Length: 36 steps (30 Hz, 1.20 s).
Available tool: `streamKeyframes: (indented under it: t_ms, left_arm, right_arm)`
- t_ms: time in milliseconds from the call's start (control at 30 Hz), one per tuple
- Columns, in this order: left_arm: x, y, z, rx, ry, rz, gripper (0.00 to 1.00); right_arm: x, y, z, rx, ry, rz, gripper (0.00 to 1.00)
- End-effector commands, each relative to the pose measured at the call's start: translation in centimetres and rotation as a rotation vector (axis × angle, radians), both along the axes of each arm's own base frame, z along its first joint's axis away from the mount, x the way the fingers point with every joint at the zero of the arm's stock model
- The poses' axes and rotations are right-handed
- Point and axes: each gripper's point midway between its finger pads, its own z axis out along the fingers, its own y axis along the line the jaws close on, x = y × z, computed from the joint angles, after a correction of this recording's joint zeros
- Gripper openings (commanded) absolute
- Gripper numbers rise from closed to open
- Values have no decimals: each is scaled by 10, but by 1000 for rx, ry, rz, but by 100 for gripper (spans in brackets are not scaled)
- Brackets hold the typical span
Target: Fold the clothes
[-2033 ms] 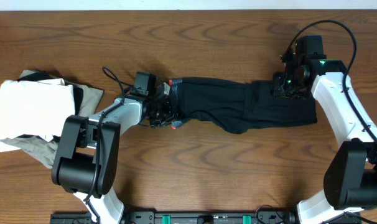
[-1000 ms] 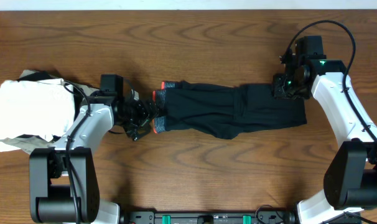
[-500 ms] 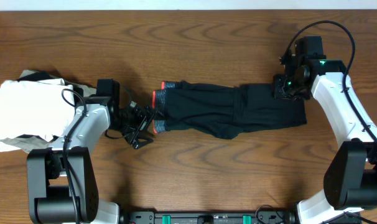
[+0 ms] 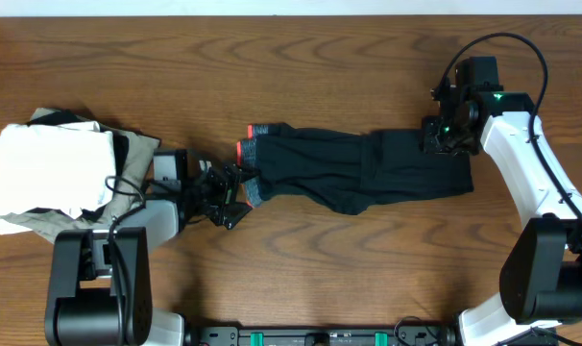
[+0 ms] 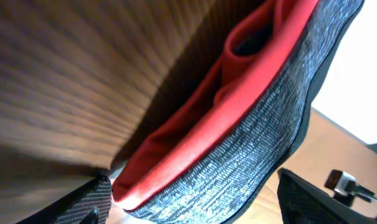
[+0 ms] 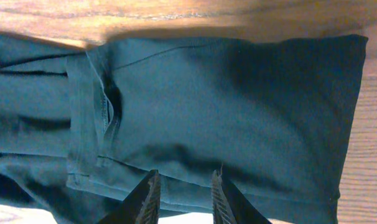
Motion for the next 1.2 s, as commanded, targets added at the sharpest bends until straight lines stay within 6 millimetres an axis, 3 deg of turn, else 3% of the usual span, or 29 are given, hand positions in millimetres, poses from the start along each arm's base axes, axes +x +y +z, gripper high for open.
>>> streamKeyframes:
  t_ms: [0, 233, 367, 467, 633, 767, 867, 1067, 1167]
  left_arm:
    - [-8, -2, -8, -14, 63, 38, 86]
    - [8, 8, 0, 68, -52, 58, 84]
    - [33, 37, 3, 211, -161, 158, 80]
    - [57, 55, 15, 285, -294, 210, 80]
    - [71, 51, 37, 252, -410, 198, 77]
    - [59, 20, 69, 71, -483, 57, 77]
    - [37, 11, 83, -4, -391, 39, 77]
    - [-17, 16, 87, 233, -297, 48, 83]
    - [-31, 15, 89, 340, -313, 54, 99]
  right_arm:
    - [-1, -3, -3, -13, 7, 15, 26]
    - [-4, -6, -3, -18, 20, 19, 26]
    - [-5, -6, -4, -18, 23, 18, 26]
    - [-6, -6, -4, -18, 26, 18, 26]
    - [-5, -6, -4, -18, 25, 18, 26]
    - [-7, -6, -4, -19, 29, 22, 26]
    - [-8, -6, -4, -24, 31, 36, 26]
    - [-8, -12, -5, -34, 33, 26, 26]
    - [-8, -15, -5, -33, 34, 18, 26]
